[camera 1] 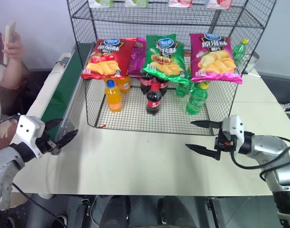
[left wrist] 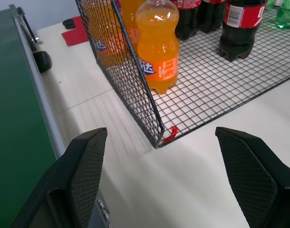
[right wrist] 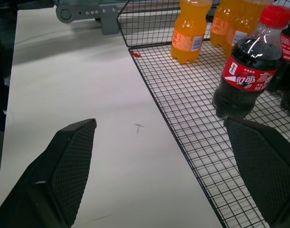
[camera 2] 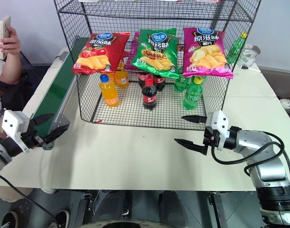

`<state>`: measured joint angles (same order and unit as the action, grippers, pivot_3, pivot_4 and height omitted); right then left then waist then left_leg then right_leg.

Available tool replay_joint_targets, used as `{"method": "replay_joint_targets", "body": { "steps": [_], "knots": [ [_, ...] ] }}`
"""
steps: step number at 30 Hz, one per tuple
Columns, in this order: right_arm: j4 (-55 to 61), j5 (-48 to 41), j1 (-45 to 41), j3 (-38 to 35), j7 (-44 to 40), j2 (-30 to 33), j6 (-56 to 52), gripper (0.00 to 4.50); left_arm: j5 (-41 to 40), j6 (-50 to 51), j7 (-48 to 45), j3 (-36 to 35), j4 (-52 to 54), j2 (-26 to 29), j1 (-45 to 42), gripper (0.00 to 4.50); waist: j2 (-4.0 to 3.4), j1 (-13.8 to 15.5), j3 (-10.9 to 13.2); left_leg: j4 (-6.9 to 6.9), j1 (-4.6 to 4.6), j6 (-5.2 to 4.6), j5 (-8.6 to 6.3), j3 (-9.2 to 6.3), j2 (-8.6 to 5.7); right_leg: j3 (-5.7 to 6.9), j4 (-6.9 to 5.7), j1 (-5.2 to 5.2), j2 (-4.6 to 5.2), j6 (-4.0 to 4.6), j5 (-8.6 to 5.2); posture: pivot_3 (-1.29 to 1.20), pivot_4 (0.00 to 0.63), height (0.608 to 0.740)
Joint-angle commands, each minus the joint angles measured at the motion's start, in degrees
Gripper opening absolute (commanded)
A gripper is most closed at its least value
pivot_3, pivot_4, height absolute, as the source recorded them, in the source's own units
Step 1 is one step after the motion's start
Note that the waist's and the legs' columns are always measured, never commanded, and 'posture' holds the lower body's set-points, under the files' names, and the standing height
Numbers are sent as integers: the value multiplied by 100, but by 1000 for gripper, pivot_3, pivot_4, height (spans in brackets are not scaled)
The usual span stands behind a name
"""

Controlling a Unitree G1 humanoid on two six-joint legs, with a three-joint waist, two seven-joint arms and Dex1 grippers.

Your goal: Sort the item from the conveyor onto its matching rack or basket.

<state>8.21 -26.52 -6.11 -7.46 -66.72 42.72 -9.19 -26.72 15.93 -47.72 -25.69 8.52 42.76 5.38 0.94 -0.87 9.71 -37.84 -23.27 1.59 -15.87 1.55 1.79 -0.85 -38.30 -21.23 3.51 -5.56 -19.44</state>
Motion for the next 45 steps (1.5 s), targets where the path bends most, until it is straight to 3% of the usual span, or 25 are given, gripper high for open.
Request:
{"method": "replay_joint_targets", "body": {
  "steps": [1, 45],
  "knots": [
    [7, 20, -72, -42, -4, 22, 129, 4481, 141, -223, 152, -56, 55, -15, -100, 3903, 0, 0, 0, 0, 0, 0, 0, 0, 0, 0, 0, 0, 0, 0, 0, 0, 150, 739],
    [-242, 280, -221, 146, 50, -86, 393, 4481, -65, -157, -305, 85, -223, -73, -296, 3903, 0, 0, 0, -13, 0, 0, 0, 0, 1, 0, -15, -1, -6, -1, 0, 0, 150, 739]
  ]
}}
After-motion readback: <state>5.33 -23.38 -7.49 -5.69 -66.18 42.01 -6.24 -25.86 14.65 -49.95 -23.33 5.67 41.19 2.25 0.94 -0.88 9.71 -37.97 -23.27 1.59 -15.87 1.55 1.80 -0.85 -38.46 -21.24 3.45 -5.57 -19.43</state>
